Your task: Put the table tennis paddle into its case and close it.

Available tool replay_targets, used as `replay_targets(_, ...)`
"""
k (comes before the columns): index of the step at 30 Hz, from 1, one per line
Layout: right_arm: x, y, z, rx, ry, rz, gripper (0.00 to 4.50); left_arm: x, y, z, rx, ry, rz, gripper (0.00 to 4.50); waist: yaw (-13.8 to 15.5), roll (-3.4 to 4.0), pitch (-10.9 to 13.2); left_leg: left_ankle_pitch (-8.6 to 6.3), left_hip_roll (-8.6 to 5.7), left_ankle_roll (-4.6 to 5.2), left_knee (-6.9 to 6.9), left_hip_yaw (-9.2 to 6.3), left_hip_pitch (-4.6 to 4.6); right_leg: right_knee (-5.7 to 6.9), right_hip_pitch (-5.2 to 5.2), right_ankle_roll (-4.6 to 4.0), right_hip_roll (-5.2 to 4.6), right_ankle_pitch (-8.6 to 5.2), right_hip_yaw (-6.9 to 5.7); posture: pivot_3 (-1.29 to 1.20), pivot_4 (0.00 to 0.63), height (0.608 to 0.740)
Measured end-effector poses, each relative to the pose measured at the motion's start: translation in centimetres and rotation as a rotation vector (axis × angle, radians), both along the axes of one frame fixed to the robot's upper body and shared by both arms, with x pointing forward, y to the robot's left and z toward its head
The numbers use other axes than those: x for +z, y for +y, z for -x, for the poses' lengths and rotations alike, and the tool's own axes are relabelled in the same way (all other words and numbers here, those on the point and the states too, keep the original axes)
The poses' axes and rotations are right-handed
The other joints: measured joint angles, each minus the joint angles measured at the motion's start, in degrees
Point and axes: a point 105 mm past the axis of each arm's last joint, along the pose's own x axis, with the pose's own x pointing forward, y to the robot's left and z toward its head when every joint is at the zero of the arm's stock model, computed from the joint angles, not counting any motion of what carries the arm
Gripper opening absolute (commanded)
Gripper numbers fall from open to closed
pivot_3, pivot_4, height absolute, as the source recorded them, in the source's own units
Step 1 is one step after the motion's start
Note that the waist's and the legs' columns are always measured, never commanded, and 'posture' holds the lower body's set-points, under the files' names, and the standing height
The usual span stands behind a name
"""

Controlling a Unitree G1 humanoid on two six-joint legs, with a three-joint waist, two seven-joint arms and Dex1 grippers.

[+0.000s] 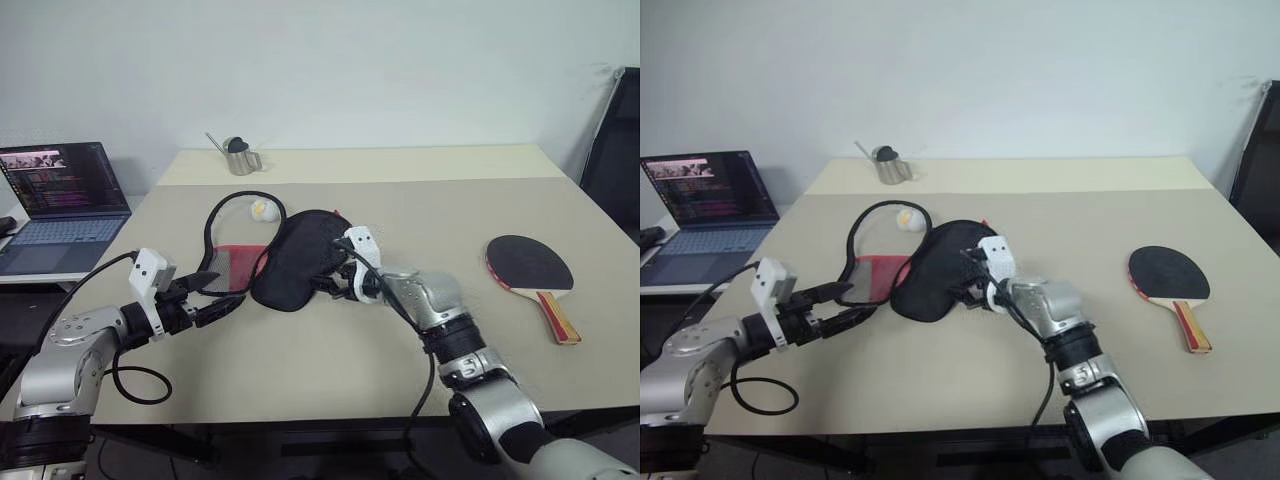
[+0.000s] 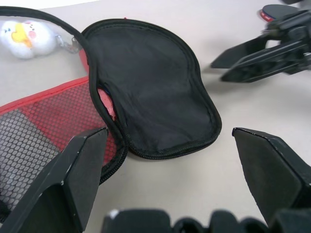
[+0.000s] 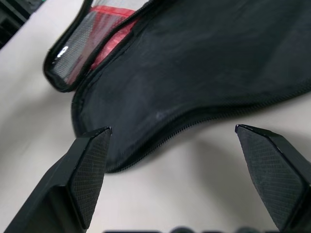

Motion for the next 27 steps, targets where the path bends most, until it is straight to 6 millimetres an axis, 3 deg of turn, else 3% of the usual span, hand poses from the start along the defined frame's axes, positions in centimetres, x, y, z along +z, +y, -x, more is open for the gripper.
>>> replay_targets(6,-1.0,1.5,-0.2,0.009,0.030,0.036,4.47,0.1,0.0,0.0,-0.002,-0.011,-0.004,4.50,-0.1,0.01,0.0,0.00,0.00,0.00,0.00,0.01,-0.03,0.03,-0.24,0.00,0.00,0.00,0.03,0.00,0.150,0.740)
replay_targets(14,-0.8,3.6,0.4,0.058,0.038,0.014,4.47,0.3,-0.4,-0.2,-0.016,-0.020,-0.012,4.50,-0.5,0.00,0.0,0.10,0.00,-0.17,0.01,0.20,-0.14,0.73,-0.52,-0.08,-0.03,-0.04,0.27,0.00,0.150,0.740)
replay_targets(17,-0.6,3.7,-0.1,0.044,0.008,0.013,3.86,0.6,-0.5,-0.4,-0.020,-0.030,-0.019,4.50,-0.7,0.00,0.0,0.14,0.00,-0.21,0.02,0.21,-0.13,0.79,-0.54,-0.08,0.00,-0.04,0.32,0.00,0.150,0.740)
replay_targets(27,-1.4,2.7,-1.3,-0.047,-0.009,0.057,0.40,0.9,-1.1,-0.7,-0.055,-0.048,-0.032,4.50,-1.5,0.00,0.0,0.16,0.00,-0.22,0.01,0.22,-0.14,0.81,-0.56,-0.09,0.02,-0.04,0.36,0.00,0.150,0.740)
